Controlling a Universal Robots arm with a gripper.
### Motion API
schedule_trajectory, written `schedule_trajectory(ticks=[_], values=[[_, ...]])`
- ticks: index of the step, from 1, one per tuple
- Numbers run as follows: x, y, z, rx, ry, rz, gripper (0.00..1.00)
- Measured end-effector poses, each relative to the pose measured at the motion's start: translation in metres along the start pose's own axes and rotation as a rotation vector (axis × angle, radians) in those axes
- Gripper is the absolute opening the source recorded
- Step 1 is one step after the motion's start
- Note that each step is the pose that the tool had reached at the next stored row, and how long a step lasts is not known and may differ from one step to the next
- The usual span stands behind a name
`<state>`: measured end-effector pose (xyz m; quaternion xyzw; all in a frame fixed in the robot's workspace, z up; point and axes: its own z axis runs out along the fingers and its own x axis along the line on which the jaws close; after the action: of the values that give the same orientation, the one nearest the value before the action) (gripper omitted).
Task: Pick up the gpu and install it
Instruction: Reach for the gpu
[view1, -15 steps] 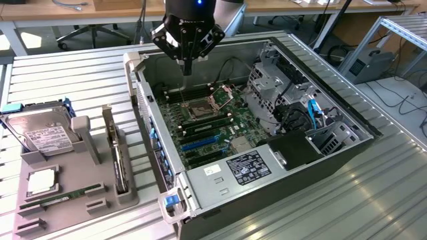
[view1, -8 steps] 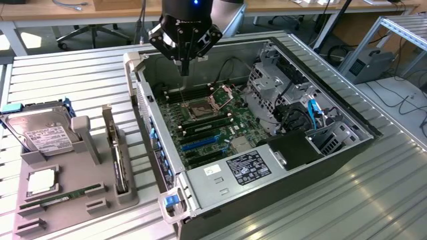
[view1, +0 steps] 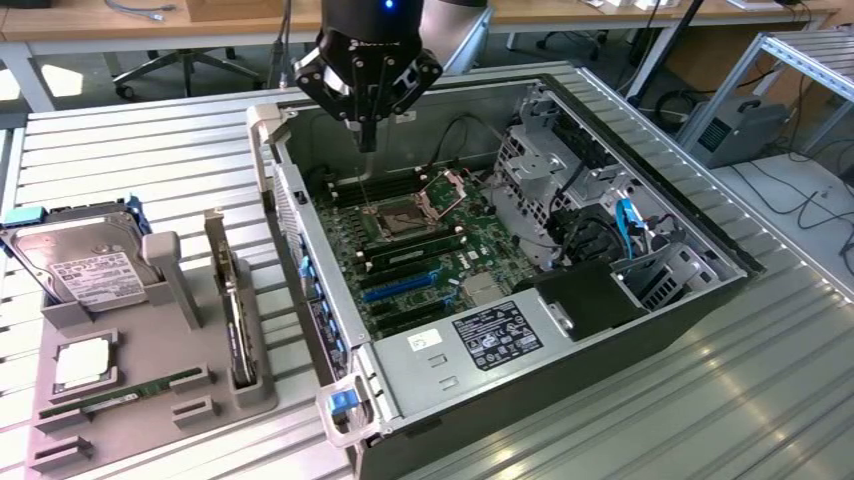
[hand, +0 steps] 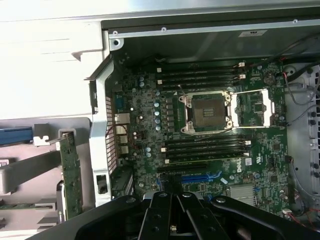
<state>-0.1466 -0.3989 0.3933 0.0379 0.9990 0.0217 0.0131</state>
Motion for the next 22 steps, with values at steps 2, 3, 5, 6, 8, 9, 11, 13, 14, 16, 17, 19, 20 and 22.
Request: schedule_trajectory(ticks=[2,3,5,6,8,9,11,13,14,16,17,19,20,22], values=[[0.0003,0.0,0.0,0.0,0.0,0.0,0.11],[0.0006,-0.0001,0.0,0.0,0.0,0.0,0.11],[0.001,-0.0001,0.0,0.0,0.0,0.0,0.11],[0.0012,-0.0001,-0.0001,0.0001,0.0,0.0,0.11],[0.0016,-0.0001,0.0,0.0,0.0,0.0,0.11],[0.0018,-0.0001,0.0,0.0,-0.0001,0.0,0.11],[0.0022,-0.0002,-0.0001,0.0,0.0,0.0,0.11],[0.0026,-0.0002,-0.0001,0.0,0.0,0.0,0.11],[0.0027,-0.0002,-0.0001,0.0,0.0,0.0,0.11],[0.0029,-0.0002,-0.0001,0.0001,0.0,0.0,0.11],[0.003,-0.0002,-0.0001,0.0,0.0,0.0,0.11],[0.0034,-0.0003,-0.0001,0.0,0.0,0.0,0.11],[0.0037,-0.0003,-0.0001,0.0,0.0,0.0,0.11],[0.004,-0.0003,-0.0001,0.0001,0.0,0.0,0.11]])
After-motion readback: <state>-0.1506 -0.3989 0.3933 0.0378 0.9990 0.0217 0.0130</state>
